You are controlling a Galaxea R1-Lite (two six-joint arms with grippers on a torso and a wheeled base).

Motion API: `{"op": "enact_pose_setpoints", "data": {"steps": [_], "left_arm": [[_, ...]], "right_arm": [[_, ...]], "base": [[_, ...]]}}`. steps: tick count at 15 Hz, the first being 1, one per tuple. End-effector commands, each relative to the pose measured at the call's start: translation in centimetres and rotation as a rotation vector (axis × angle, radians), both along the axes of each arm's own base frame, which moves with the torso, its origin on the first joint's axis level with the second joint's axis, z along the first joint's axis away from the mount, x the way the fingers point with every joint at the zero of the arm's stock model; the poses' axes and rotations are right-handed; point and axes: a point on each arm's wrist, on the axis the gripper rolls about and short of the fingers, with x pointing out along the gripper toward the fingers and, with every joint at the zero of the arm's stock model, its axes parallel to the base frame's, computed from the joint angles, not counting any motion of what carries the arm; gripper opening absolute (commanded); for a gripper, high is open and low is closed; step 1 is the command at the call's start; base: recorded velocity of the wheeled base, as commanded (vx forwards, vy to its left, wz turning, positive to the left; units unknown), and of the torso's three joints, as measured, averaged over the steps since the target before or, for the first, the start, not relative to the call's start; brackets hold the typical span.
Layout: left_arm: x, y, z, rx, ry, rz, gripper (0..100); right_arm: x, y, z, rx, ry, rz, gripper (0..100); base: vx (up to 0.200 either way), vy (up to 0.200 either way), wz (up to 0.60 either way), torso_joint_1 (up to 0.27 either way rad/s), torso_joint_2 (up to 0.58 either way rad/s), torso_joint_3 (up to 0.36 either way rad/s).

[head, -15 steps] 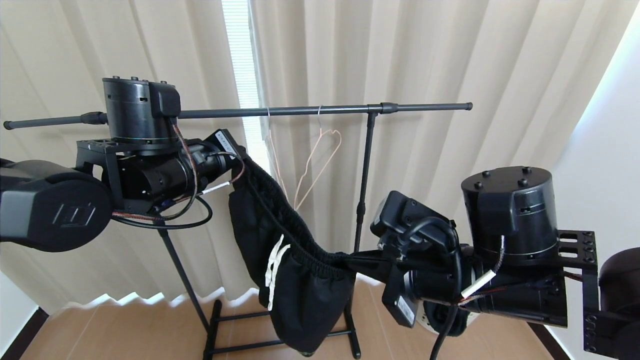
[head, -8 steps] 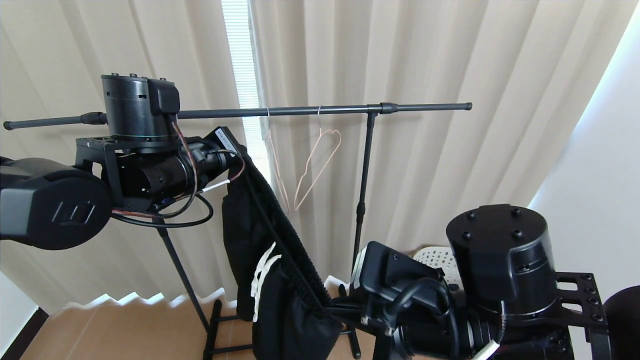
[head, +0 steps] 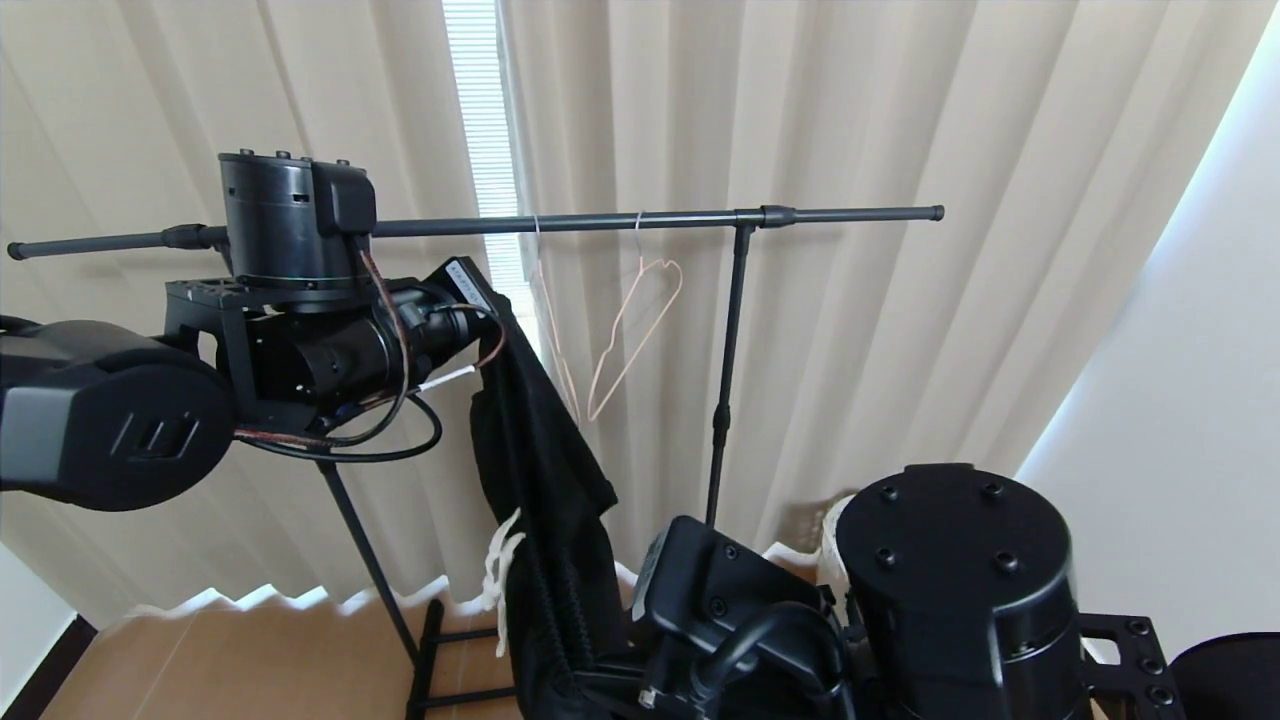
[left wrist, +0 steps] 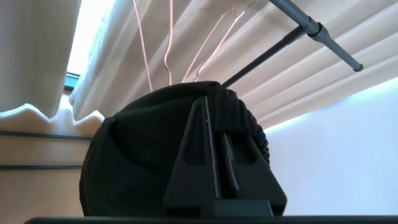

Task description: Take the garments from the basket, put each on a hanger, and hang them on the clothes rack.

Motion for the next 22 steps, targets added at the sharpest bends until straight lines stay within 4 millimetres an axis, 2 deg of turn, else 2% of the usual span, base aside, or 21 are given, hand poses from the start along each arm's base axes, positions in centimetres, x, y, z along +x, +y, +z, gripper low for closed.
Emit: {"op": "enact_pose_setpoints", "data": {"steps": [1, 4, 8, 18, 22], "left_arm": [[-0.6, -1.5, 0.0, -0.013, 0.004, -0.047, 0], [-1.7, -3.3, -0.1, -0.030, 0.011, -0.108, 0], [-2.2, -3.9, -0.1, -0.031, 0.015, -0.132, 0], [-1.8, -3.2, -0.1, -0.027, 0.013, -0.107, 0], [-1.2, -2.0, -0.4, 0.019, 0.013, -0.079, 0]], "right_arm": [[0.1, 0.8, -0.7, -0.015, 0.010, 0.006, 0], [0.3, 1.2, -1.0, -0.020, 0.017, -0.002, 0], [0.5, 1.4, -1.1, -0.026, 0.011, -0.022, 0], [0.4, 0.8, -1.3, -0.043, 0.001, -0.036, 0], [2.4, -0.1, -1.0, -0.051, -0.032, -0.097, 0]], "base": [[0.000, 0.000, 0.00, 0.000, 0.00, 0.000], [0.000, 0.000, 0.00, 0.000, 0.00, 0.000], [0.000, 0.000, 0.00, 0.000, 0.00, 0.000], [0.000, 0.000, 0.00, 0.000, 0.00, 0.000], [0.000, 0.000, 0.00, 0.000, 0.00, 0.000]]}}
